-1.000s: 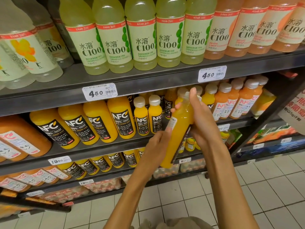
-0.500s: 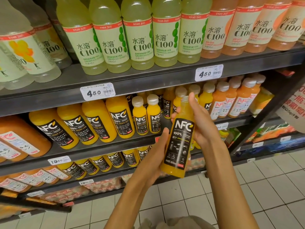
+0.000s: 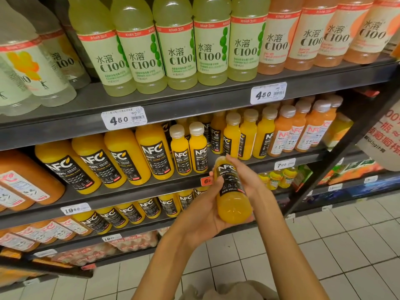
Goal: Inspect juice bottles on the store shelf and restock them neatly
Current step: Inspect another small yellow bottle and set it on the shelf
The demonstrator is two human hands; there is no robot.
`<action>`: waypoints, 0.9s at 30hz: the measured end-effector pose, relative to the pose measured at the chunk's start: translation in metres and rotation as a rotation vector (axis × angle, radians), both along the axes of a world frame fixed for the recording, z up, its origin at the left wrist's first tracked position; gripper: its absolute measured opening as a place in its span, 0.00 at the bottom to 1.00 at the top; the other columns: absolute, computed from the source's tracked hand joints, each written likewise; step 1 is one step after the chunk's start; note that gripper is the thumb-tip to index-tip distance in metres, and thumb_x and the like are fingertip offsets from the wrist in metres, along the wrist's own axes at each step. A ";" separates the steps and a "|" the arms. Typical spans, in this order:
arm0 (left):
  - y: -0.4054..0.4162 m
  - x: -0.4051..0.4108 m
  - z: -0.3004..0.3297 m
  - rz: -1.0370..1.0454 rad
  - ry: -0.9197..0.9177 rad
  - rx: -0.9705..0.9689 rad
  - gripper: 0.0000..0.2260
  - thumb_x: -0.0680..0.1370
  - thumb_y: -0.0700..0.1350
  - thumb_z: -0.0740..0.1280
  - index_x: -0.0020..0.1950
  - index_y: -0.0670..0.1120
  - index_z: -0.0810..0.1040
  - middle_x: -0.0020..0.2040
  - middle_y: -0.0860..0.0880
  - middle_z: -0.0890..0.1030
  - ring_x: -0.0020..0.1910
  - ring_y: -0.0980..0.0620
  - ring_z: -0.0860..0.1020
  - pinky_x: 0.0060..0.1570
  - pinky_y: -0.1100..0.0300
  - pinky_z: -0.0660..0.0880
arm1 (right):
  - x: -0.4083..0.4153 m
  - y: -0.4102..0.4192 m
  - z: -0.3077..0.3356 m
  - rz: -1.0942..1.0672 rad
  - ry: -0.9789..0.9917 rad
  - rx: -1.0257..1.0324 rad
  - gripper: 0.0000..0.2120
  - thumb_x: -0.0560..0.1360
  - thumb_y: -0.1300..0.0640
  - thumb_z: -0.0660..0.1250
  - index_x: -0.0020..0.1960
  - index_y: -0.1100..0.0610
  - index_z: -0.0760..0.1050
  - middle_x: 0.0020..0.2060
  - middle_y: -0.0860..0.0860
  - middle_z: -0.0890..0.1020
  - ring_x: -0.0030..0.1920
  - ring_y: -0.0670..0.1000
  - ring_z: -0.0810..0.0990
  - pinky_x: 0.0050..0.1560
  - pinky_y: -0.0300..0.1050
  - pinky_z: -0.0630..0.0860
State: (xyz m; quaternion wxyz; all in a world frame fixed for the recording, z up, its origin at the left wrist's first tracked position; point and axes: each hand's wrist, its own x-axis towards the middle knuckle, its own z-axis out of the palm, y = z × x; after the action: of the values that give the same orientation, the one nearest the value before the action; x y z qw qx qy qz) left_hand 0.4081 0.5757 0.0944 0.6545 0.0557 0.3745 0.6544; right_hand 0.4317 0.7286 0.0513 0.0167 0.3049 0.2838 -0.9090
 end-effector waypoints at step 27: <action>0.009 -0.019 -0.004 0.176 1.015 0.116 0.26 0.71 0.67 0.54 0.63 0.56 0.72 0.57 0.60 0.80 0.58 0.61 0.77 0.57 0.63 0.73 | 0.045 -0.025 0.110 -0.090 0.785 0.871 0.30 0.68 0.38 0.69 0.61 0.57 0.73 0.49 0.52 0.83 0.50 0.51 0.81 0.47 0.44 0.78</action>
State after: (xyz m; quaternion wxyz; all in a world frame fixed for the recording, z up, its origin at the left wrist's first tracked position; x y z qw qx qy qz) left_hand 0.3887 0.5844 0.0907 0.3290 0.3707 0.6109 0.6173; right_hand 0.4769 0.7040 0.1616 -0.2548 -0.0642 0.6027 -0.7535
